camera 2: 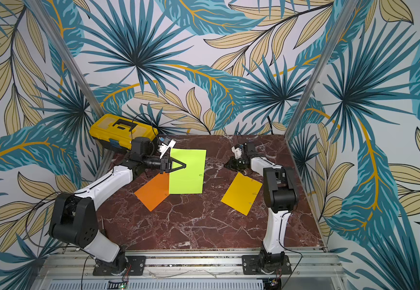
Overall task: Unclip the paperclips from the documents
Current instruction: Place the paper clip at the center of the board.
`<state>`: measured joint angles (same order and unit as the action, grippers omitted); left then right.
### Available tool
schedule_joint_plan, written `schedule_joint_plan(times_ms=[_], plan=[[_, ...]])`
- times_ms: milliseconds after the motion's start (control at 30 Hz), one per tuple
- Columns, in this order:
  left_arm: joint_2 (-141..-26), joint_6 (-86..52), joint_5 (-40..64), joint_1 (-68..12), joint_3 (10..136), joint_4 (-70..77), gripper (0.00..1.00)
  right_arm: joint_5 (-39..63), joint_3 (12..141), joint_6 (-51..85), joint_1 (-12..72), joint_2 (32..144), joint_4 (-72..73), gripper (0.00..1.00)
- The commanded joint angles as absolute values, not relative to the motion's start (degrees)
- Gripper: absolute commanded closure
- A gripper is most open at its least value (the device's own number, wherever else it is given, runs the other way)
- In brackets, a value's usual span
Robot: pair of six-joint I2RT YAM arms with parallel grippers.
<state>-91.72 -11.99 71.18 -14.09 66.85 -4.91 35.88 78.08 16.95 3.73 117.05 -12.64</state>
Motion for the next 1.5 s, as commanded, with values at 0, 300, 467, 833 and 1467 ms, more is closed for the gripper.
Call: schedule_joint_plan(times_ms=[0, 300, 467, 833, 1467], plan=[[-90.0, -11.1, 71.9, -13.5, 66.2, -4.0, 1.0, 34.7, 79.3, 17.8, 3.4, 118.7, -13.7, 0.96], [-90.0, -11.1, 71.7, -13.5, 66.1, -3.9, 1.0, 33.0, 81.1, 18.4, 3.3, 120.9, -14.6, 0.95], [-90.0, -11.2, 71.7, -13.5, 66.1, -3.9, 1.0, 32.3, 81.8, 18.8, 3.3, 122.0, -15.1, 0.95], [-89.9, -11.2, 71.7, -13.5, 66.1, -3.9, 1.0, 31.6, 82.8, 19.3, 3.3, 123.1, -15.9, 0.87], [-89.8, -11.2, 71.3, -13.5, 66.0, -3.9, 1.0, 31.4, 75.8, 17.6, 3.3, 112.8, -16.0, 0.71]])
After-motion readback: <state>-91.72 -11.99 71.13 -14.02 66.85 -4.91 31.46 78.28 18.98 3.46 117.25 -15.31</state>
